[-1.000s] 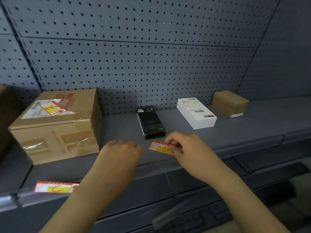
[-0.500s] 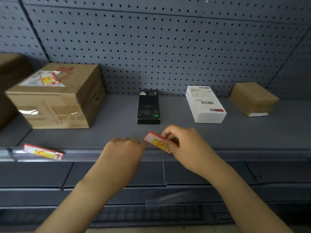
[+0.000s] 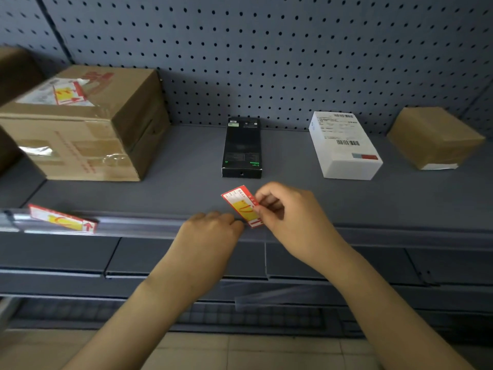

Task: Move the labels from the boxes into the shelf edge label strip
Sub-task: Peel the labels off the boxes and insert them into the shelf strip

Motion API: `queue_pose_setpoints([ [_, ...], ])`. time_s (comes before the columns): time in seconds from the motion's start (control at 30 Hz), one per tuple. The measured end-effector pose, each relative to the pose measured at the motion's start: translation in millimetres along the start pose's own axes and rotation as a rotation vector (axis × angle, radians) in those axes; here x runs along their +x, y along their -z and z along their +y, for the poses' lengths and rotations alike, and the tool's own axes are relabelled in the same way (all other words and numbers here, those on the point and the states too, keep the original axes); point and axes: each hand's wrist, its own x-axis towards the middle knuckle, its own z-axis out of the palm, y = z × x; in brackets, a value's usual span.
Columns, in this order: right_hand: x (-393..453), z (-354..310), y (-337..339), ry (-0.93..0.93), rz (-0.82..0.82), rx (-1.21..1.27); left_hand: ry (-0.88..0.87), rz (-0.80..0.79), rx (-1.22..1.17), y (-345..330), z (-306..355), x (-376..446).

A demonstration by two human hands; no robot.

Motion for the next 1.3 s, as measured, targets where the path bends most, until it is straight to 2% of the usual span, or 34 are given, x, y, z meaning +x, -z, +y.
queue_pose_setpoints([
  [0.47,-4.4,-6.3,-3.4,-0.02,0.013,-0.106,0.023,0.005,-0.088,-2.1,-3.3,0.9],
  [0.7,-5.9,-7.3,-18.6,0.119,-0.057,-0.374,-0.031,-0.054,-0.043,3.0,1.9,-4.5],
  [0.83,-5.2,-12.1,-17.9,0.097,-0.098,-0.411,-0.033,-0.035,-0.039,5.2,-1.2,-8.2],
  [1.03,-3.1,-33.7,-7.5,0.078,-0.135,-0.425,0.052,-0.005,-0.013,19.5,-15.8,-17.8],
  [1.3,9.1,-81.0,-26.8,0.143,-0.188,-0.406,0.281,0.04,0.14,56.3,-60.2,-38.3],
])
